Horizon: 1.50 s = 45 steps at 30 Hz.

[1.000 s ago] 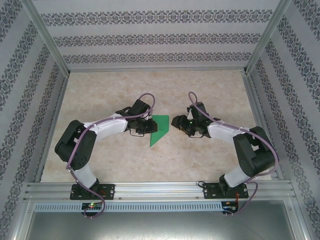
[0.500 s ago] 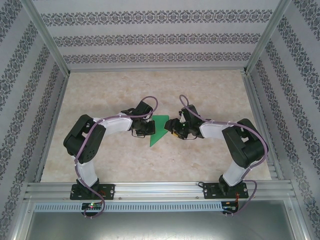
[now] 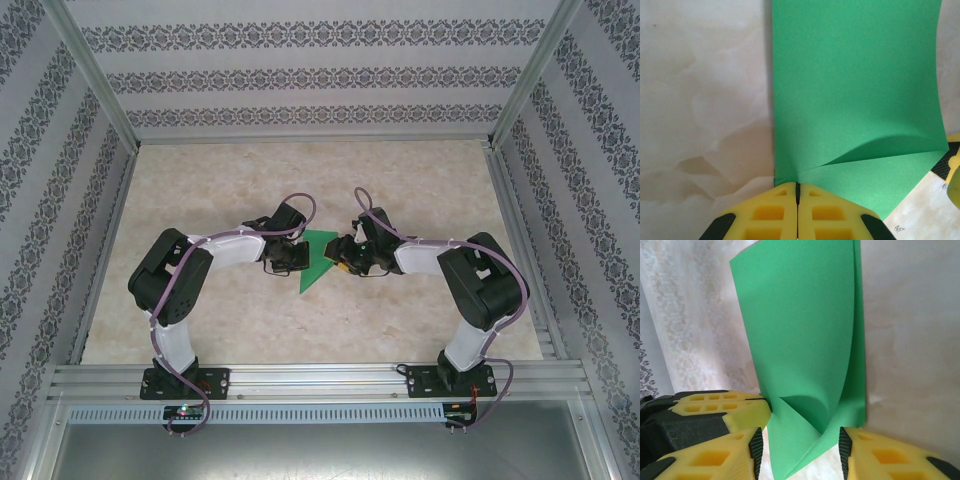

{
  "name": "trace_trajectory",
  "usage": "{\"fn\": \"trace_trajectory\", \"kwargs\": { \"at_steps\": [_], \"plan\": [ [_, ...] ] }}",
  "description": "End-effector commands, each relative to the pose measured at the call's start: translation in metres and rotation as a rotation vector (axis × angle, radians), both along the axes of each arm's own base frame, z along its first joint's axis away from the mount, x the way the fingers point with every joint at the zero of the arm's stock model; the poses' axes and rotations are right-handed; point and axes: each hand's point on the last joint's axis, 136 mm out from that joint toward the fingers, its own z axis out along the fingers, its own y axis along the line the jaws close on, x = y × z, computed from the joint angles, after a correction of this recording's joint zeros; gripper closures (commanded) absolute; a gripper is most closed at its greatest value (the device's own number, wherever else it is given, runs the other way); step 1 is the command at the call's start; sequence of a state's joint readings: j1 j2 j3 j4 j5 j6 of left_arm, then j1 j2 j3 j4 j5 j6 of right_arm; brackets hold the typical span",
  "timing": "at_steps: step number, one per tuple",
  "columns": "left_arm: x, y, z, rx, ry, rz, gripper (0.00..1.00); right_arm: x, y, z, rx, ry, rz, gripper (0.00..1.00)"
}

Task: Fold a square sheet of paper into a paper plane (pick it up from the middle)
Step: Fourth fold the wing at the center of the table.

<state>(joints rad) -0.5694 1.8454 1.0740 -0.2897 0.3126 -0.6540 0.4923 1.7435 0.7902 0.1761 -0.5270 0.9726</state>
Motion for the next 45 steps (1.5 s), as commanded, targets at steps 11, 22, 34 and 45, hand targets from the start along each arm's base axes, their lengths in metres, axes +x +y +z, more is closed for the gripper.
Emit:
{"fn": "trace_trajectory", "kwargs": {
  "at_steps": [11, 22, 34, 45],
  "plan": [
    [-0.003, 0.003, 0.000, 0.031, 0.005, -0.004, 0.91, 0.002, 0.019, -0.001, 0.068, 0.037, 0.023, 0.64],
    [0.005, 0.015, 0.037, -0.012, -0.051, 0.070, 0.71, 0.008, 0.027, 0.002, 0.096, 0.036, 0.028, 0.80],
    [0.010, 0.051, 0.087, -0.046, -0.206, 0.154, 0.29, 0.018, 0.008, 0.048, 0.033, -0.093, -0.013, 0.97],
    [0.006, 0.059, 0.135, -0.086, -0.432, 0.071, 0.00, 0.017, -0.024, 0.115, -0.071, -0.227, -0.151, 0.97]
  ]
}}
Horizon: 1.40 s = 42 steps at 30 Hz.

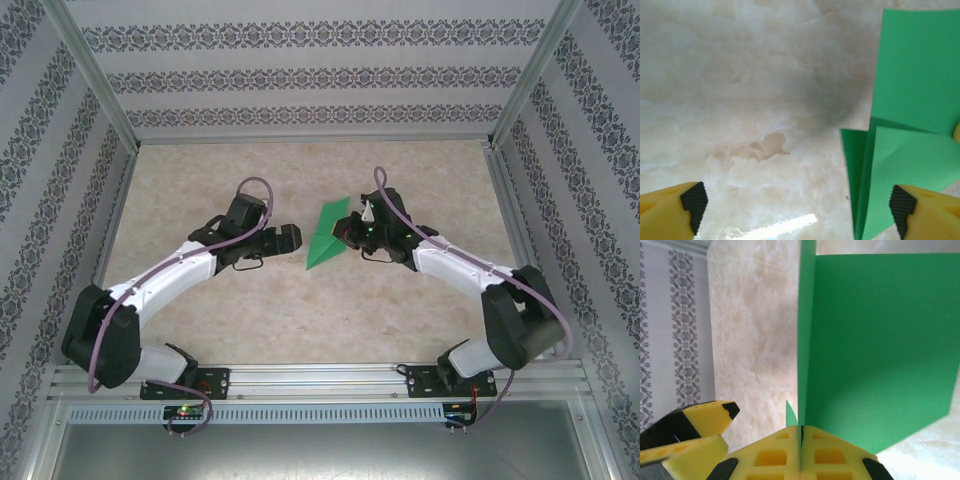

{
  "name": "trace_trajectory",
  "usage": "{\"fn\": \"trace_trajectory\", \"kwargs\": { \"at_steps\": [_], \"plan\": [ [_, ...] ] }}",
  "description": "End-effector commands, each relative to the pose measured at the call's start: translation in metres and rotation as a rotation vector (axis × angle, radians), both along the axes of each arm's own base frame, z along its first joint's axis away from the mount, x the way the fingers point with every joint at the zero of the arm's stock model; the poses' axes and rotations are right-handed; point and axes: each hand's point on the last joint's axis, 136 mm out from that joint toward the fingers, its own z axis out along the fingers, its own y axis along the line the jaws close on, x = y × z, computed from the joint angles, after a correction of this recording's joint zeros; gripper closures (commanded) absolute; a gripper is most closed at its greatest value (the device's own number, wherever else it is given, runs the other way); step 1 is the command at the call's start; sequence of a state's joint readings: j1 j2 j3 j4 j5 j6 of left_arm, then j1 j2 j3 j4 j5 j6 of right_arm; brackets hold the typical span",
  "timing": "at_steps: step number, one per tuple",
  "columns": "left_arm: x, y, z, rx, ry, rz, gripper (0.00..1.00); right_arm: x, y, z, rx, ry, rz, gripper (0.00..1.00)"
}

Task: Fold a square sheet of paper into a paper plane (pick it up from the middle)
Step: Fourth fold the wing at the center of the table.

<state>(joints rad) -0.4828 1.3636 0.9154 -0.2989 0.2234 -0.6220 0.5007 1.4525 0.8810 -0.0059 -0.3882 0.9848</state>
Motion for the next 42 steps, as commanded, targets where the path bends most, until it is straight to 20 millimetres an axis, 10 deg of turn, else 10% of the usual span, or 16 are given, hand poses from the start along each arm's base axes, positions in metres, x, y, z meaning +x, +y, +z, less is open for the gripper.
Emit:
{"fn": "trace_trajectory", "kwargs": {
  "at_steps": [1, 10, 26, 42],
  "plan": [
    [0.006, 0.000, 0.019, -0.006, -0.136, -0.052, 0.00, -0.001, -0.014, 0.005, -0.087, -0.004, -0.075, 0.97],
    [-0.007, -0.039, 0.016, -0.060, -0.296, -0.286, 0.00, -0.008, -0.016, -0.026, -0.106, 0.145, -0.220, 0.96],
    [-0.018, -0.102, -0.046, 0.174, -0.417, -0.591, 0.03, -0.028, -0.031, -0.102, -0.096, 0.437, -0.389, 0.93],
    [-0.030, -0.127, -0.071, 0.203, -0.545, -0.728, 0.10, -0.031, -0.026, -0.099, -0.031, 0.483, -0.364, 0.74]
  ]
}}
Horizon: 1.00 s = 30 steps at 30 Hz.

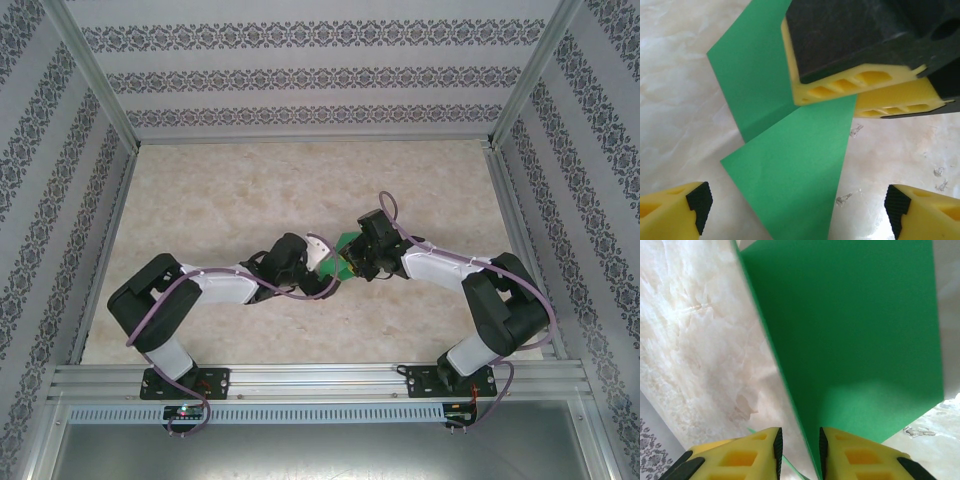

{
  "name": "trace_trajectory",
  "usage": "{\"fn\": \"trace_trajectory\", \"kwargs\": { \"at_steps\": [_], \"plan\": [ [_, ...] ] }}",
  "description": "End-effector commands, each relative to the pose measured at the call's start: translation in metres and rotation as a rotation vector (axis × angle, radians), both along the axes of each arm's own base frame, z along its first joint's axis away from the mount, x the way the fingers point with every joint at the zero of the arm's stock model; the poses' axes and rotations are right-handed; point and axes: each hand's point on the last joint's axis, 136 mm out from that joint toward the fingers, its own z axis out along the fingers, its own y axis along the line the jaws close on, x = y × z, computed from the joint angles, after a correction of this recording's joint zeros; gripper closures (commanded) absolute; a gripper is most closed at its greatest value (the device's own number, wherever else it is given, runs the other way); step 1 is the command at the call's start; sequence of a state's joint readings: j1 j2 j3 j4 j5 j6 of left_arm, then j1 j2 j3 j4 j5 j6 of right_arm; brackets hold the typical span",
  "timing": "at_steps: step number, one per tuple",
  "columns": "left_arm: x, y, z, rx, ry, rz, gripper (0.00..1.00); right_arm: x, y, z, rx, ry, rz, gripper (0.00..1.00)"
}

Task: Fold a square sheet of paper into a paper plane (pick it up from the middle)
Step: Fourth fold the wing at the center of the table.

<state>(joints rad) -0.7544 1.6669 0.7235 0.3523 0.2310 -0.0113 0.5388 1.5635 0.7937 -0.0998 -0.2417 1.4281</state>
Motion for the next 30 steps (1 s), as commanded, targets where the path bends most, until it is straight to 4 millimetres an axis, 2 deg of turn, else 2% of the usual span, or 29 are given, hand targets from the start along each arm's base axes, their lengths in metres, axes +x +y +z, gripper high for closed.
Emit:
{"fn": "trace_trajectory", "kwargs": {
  "at_steps": [1, 5, 12, 22, 26, 30],
  "plan": [
    [-0.002, -0.014, 0.006, -0.024, -0.075, -0.062, 0.12, -0.002, 0.001, -0.002, 0.024, 0.018, 0.001, 0.77],
    [-0.004, -0.019, -0.003, -0.005, -0.081, -0.087, 0.19, -0.002, 0.002, -0.001, 0.035, 0.016, 0.005, 0.85],
    [-0.001, -0.021, -0.014, 0.045, -0.109, -0.084, 0.33, -0.002, 0.001, 0.001, 0.047, 0.017, 0.002, 0.87],
    [0.005, -0.016, -0.018, 0.070, -0.140, -0.054, 0.60, -0.002, -0.007, 0.002, 0.043, 0.016, -0.004, 0.73],
    [0.002, -0.019, -0.018, 0.066, -0.126, -0.075, 0.68, -0.001, -0.011, 0.003, 0.037, 0.013, 0.006, 0.69],
    [-0.001, -0.022, -0.020, 0.064, -0.105, -0.092, 0.70, -0.002, -0.011, 0.002, 0.036, 0.013, 0.028, 0.66]
  ]
}}
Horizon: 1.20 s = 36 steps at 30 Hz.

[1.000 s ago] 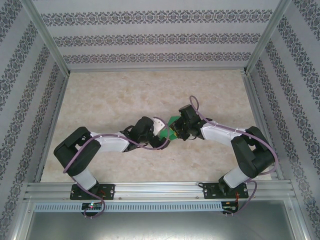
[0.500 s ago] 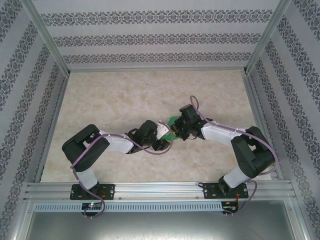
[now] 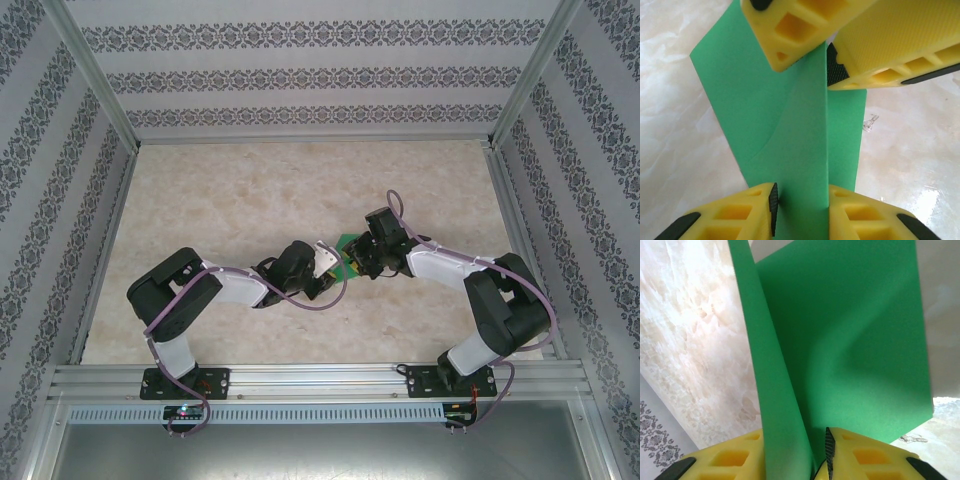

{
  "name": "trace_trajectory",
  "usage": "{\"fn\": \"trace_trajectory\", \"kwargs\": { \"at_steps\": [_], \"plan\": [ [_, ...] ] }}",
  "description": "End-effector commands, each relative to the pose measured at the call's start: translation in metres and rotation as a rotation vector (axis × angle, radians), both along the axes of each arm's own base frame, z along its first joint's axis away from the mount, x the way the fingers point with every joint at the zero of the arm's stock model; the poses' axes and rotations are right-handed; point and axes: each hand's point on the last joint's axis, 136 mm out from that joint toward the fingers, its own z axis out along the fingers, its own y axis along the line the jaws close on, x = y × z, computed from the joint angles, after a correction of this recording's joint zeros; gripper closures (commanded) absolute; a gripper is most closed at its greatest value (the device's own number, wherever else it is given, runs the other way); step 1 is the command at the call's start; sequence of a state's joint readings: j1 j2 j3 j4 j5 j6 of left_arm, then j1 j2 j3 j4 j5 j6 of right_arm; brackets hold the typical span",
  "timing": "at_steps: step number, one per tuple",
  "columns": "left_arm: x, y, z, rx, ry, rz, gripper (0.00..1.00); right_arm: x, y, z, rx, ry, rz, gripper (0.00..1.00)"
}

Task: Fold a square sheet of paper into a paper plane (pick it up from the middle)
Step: Fourth fold the wing at the center of the table.

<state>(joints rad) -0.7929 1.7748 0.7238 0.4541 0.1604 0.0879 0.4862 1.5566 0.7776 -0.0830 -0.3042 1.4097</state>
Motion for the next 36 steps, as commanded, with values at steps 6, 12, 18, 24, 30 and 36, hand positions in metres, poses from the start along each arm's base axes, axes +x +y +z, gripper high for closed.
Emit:
{"fn": "trace_trajectory", "kwargs": {
  "at_steps": [6, 12, 18, 24, 30, 36],
  "plan": [
    [-0.009, -0.017, 0.007, -0.028, 0.016, -0.077, 0.70, -0.004, -0.005, 0.003, -0.002, -0.007, 0.060, 0.61],
    [-0.013, -0.020, 0.005, -0.036, 0.057, -0.088, 0.77, 0.001, -0.015, 0.011, -0.028, -0.046, 0.090, 0.51],
    [-0.016, -0.022, 0.005, -0.071, 0.114, -0.067, 0.80, 0.007, -0.033, 0.029, -0.080, -0.146, 0.114, 0.37],
    [-0.018, -0.024, 0.002, -0.105, 0.199, -0.021, 0.81, 0.006, -0.049, 0.046, -0.124, -0.261, 0.134, 0.32],
    [-0.020, -0.026, -0.001, -0.137, 0.312, 0.017, 0.84, -0.004, -0.050, 0.047, -0.132, -0.337, 0.210, 0.31],
    [-0.021, -0.029, -0.002, -0.180, 0.419, 0.066, 0.85, -0.015, -0.042, 0.035, -0.087, -0.350, 0.271, 0.35]
  ]
}}
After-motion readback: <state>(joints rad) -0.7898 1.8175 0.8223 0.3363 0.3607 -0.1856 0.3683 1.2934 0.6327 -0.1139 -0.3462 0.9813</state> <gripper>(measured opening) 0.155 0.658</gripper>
